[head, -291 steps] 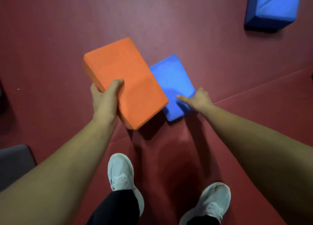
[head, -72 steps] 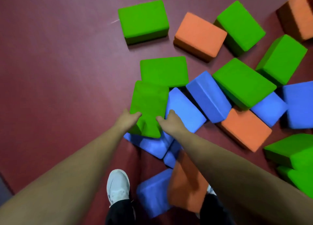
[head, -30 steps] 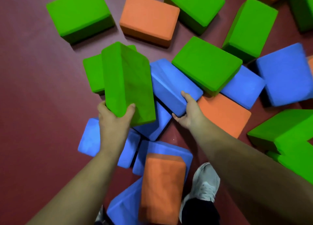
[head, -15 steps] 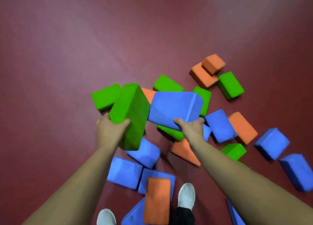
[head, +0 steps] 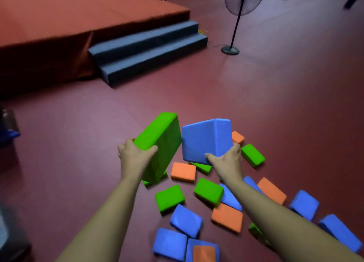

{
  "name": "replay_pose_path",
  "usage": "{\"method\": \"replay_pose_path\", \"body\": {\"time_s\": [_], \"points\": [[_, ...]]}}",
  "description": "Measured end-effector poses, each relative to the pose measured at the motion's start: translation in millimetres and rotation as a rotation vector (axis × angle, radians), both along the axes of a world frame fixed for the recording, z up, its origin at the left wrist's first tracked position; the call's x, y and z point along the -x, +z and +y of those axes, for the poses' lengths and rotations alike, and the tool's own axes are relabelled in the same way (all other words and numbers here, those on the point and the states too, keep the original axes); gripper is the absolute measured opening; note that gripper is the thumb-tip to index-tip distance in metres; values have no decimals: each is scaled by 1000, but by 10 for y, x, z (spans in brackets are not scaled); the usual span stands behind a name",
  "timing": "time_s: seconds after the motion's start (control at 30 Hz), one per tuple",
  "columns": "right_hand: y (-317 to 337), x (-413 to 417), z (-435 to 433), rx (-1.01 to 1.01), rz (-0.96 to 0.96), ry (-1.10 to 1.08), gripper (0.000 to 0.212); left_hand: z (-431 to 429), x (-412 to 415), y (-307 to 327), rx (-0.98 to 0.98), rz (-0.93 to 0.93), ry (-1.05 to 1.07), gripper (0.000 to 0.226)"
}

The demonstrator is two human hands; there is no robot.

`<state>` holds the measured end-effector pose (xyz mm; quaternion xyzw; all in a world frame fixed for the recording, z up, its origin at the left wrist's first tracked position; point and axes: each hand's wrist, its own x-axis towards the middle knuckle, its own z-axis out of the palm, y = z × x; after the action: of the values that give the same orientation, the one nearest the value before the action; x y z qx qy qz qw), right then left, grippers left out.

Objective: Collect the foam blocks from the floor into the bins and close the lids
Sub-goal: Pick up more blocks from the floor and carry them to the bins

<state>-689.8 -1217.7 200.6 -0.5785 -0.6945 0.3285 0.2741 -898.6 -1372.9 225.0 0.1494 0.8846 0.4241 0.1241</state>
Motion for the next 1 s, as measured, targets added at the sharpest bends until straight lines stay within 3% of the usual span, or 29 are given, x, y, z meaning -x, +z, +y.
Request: {"method": "replay_pose_path", "body": {"time_s": [0.2, 0.33, 0.5, 0.83, 1.0], "points": [[446, 46, -323, -61, 37, 189, 90, -561, -268, 505, -174, 182, 174, 70], [555, 28, -370, -64, 84, 362, 86, -881, -591, 633, -136, 265, 247, 53], [519, -153, -502, -102, 89, 586, 84, -1317, -1200, 543, -111, 235, 438, 42], [391, -444, -2198, -47, 36, 1104, 75, -3162, -2742, 394, 19, 73, 910, 56], [368, -746, -3455, 31, 42, 1357, 75, -4250, -3668, 446, 69, -35, 1107, 89]]}}
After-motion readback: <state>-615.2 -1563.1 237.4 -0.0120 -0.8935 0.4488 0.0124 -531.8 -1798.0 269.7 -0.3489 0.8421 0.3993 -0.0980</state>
